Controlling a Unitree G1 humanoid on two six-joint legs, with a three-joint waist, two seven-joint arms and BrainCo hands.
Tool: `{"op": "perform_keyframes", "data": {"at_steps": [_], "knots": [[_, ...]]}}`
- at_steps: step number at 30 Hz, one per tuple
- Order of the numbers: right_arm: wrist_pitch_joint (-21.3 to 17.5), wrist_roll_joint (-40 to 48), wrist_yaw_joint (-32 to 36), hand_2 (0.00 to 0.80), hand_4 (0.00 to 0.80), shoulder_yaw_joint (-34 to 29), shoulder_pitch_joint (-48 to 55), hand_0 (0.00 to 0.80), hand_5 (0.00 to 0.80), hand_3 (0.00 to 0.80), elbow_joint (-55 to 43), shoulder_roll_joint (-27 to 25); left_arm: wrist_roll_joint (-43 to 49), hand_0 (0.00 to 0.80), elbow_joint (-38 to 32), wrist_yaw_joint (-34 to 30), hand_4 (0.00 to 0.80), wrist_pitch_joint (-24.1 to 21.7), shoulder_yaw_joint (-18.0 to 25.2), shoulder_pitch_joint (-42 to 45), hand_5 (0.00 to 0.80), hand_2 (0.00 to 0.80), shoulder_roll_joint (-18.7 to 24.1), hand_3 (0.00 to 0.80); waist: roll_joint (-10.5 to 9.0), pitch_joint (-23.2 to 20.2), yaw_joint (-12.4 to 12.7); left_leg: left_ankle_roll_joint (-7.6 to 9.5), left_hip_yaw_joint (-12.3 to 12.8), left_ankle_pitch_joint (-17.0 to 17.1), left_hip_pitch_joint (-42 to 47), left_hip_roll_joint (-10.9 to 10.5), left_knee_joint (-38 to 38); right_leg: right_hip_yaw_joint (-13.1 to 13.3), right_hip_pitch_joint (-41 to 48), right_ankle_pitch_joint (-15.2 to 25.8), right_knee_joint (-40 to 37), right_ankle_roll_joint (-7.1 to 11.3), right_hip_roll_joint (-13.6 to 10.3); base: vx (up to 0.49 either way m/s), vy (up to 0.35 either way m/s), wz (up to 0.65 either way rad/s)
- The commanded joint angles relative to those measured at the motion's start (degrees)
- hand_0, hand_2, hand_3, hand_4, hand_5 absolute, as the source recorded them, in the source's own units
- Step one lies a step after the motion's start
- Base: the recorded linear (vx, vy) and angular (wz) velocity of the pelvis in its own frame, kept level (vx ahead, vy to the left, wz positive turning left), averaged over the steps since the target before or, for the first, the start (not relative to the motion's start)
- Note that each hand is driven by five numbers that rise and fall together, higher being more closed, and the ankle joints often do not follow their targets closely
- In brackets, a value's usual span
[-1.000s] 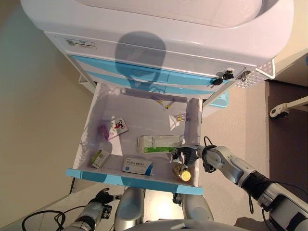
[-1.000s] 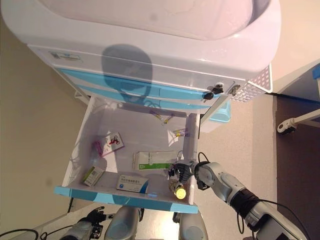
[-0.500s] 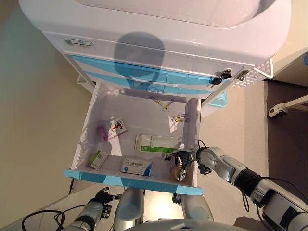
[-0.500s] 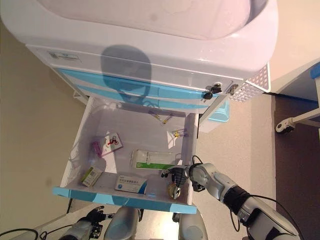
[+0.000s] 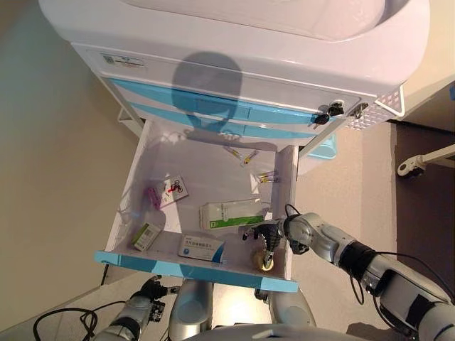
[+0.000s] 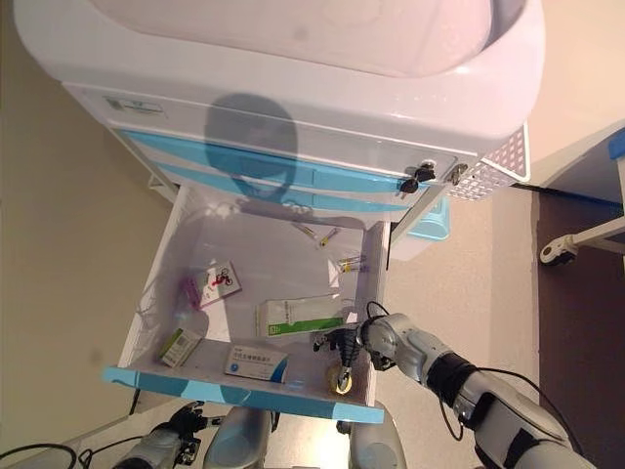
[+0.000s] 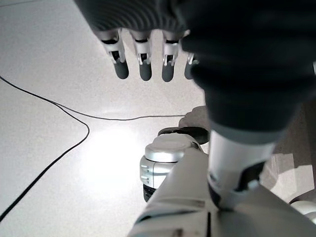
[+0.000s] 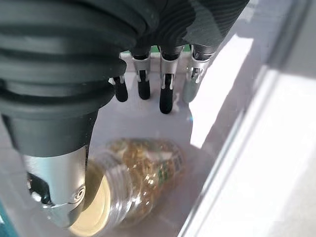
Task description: Open the drawer and pick up the medicine
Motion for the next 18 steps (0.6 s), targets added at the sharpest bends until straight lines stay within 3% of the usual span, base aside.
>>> {"op": "perform_keyframes", "data": {"at_steps": [1, 13, 18], "knots": [[-1.34, -5.36, 1.85, 0.000, 0.000, 4.71, -0.56, 0.000, 0.000, 0.000, 0.72, -0.03, 1.79, 0.000, -0.32, -0.91, 0.000, -0.08, -1.32, 0.17, 0.000, 0.000, -0.32, 0.000, -2.62, 0.24, 0.99, 2.58, 0.93, -1.45, -2.10, -3.20, 1.58, 3.30, -3.91, 8.96, -5.71, 1.98, -0.47, 0.000, 0.000, 0.00], [-2.83, -7.43, 5.61, 0.000, 0.000, 8.61, -2.46, 0.000, 0.000, 0.000, 5.79, 0.80, 1.88, 0.000, 0.29, -1.34, 0.000, -0.32, -2.10, -1.03, 0.000, 0.000, -0.07, 0.000, -2.07, 0.06, 1.43, 2.54, 1.02, -1.73, -1.90, -3.14, 1.79, 3.43, -3.79, 8.65, -5.52, 1.92, -0.42, 0.003, 0.000, 0.01], [-1.80, -1.95, 9.78, 0.000, 0.000, 10.09, -2.74, 0.000, 0.000, 0.000, 7.44, -0.07, 1.86, 0.000, 0.76, -2.13, 0.000, -0.71, -2.04, -1.11, 0.000, 0.000, 0.31, 0.000, -1.69, -0.16, 1.81, 2.56, 0.98, -1.82, -1.81, -3.16, 1.76, 3.52, -3.73, 8.51, -5.50, 1.92, -0.40, 0.000, 0.000, 0.00]]}}
